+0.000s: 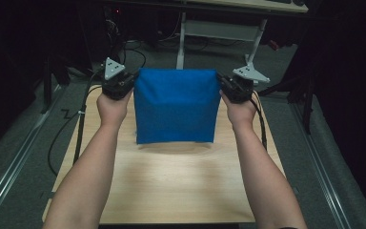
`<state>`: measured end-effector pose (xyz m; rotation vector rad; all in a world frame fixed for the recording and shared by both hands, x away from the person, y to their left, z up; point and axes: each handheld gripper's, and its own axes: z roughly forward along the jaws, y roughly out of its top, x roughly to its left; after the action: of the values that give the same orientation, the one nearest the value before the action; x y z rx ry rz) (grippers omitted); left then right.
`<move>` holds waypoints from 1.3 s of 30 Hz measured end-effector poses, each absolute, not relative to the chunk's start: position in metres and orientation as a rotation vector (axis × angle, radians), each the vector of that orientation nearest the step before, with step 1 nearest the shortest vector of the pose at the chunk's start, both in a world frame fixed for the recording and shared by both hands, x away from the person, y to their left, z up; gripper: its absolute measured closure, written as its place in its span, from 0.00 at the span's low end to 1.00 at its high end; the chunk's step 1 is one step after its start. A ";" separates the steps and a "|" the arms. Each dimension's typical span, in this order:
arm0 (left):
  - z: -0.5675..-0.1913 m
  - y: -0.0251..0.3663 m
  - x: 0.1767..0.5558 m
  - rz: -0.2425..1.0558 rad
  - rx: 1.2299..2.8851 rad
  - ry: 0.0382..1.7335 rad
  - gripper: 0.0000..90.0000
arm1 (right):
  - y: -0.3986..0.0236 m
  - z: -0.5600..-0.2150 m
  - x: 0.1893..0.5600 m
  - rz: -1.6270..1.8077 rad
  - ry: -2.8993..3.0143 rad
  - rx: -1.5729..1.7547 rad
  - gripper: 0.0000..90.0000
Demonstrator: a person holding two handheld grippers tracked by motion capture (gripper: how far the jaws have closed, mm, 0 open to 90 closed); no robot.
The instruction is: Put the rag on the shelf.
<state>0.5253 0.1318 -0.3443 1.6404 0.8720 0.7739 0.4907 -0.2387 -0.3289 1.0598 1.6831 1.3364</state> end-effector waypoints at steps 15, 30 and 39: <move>-0.422 0.123 0.542 0.620 1.807 0.995 0.98 | -0.244 -0.390 0.523 1.244 1.812 1.202 0.98; -0.460 0.127 0.527 0.495 1.836 1.017 0.98 | -0.238 -0.437 0.506 1.227 1.897 1.269 0.98; -0.473 0.114 0.526 0.445 1.879 1.002 0.97 | -0.235 -0.456 0.500 1.219 1.930 1.297 0.98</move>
<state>0.5262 0.1144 -0.4727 1.8792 1.0022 0.4449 0.4997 -0.2354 -0.4558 1.2971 1.9296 1.2187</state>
